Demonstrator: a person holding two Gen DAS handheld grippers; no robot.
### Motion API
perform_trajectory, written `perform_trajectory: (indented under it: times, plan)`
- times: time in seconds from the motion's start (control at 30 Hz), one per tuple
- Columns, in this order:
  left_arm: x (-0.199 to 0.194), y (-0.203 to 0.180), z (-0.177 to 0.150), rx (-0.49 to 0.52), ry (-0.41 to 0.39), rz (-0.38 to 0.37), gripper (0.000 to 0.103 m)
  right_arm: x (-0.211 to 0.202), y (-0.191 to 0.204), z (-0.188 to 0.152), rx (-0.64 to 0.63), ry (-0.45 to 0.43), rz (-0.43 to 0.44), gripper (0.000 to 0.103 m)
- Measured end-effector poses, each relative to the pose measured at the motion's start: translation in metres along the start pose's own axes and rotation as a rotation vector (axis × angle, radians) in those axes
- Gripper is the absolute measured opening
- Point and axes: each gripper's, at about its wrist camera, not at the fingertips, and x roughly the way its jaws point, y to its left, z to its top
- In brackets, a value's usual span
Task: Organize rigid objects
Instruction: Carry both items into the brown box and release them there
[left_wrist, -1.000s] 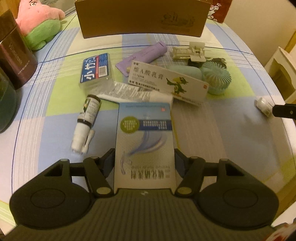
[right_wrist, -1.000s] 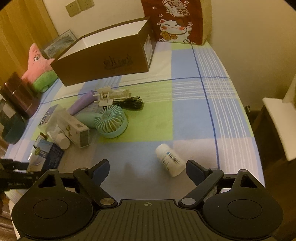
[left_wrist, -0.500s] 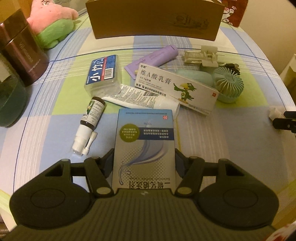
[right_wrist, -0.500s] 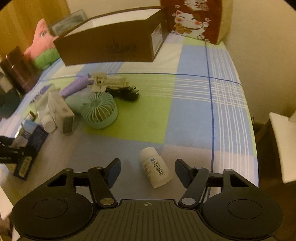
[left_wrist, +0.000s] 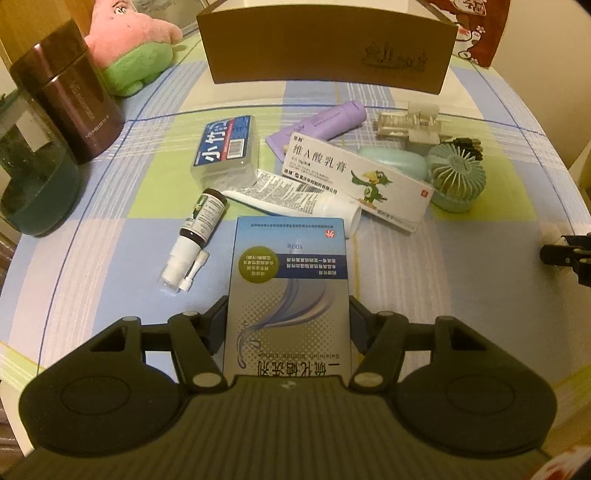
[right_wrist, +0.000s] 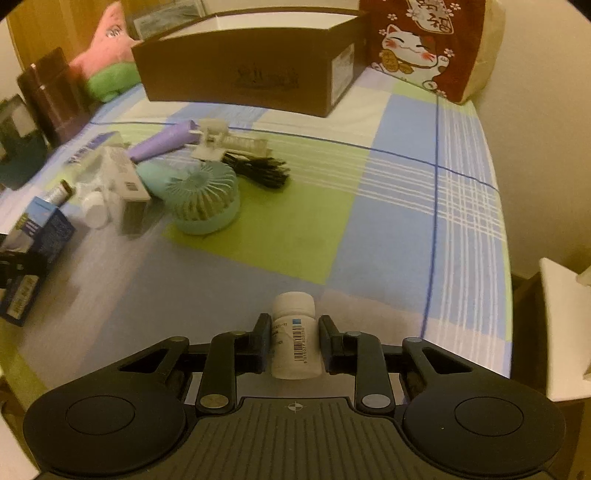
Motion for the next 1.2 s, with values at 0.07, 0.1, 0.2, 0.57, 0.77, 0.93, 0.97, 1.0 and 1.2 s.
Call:
perform_trajectory:
  times: [0.07,0.1,0.2,0.57,0.77,0.93,0.97,1.0,1.2]
  plan:
    - [-0.004,-0.001,0.001,0.004,-0.009,0.003,0.062,-0.005,0.001,0.003,0.014,-0.008,0.014,0.027]
    - [-0.007,-0.002,0.002,0.006,-0.014,0.003,0.062,-0.007,0.003,0.005,0.021,-0.013,0.022,0.027]
    - [-0.013,-0.002,0.006,0.009,-0.022,0.001,0.062,-0.016,0.008,0.011,0.033,-0.031,0.052,0.027]
    - [-0.025,0.005,0.052,0.08,-0.095,-0.053,0.062,-0.025,0.034,0.059,0.113,-0.09,0.119,0.027]
    - [-0.021,0.016,0.111,0.132,-0.162,-0.111,0.062,-0.018,0.045,0.113,0.171,-0.15,0.137,0.027]
    - [-0.013,0.028,0.173,0.165,-0.224,-0.136,0.062,-0.006,0.056,0.171,0.205,-0.22,0.136,0.027]
    - [-0.011,0.03,0.187,0.171,-0.236,-0.141,0.062,-0.003,0.057,0.182,0.21,-0.234,0.131,0.027]
    - [-0.009,0.031,0.2,0.177,-0.246,-0.144,0.062,0.001,0.058,0.196,0.216,-0.248,0.125,0.027]
    - [0.008,0.035,0.27,0.202,-0.296,-0.162,0.062,0.024,0.056,0.257,0.242,-0.302,0.085,0.027]
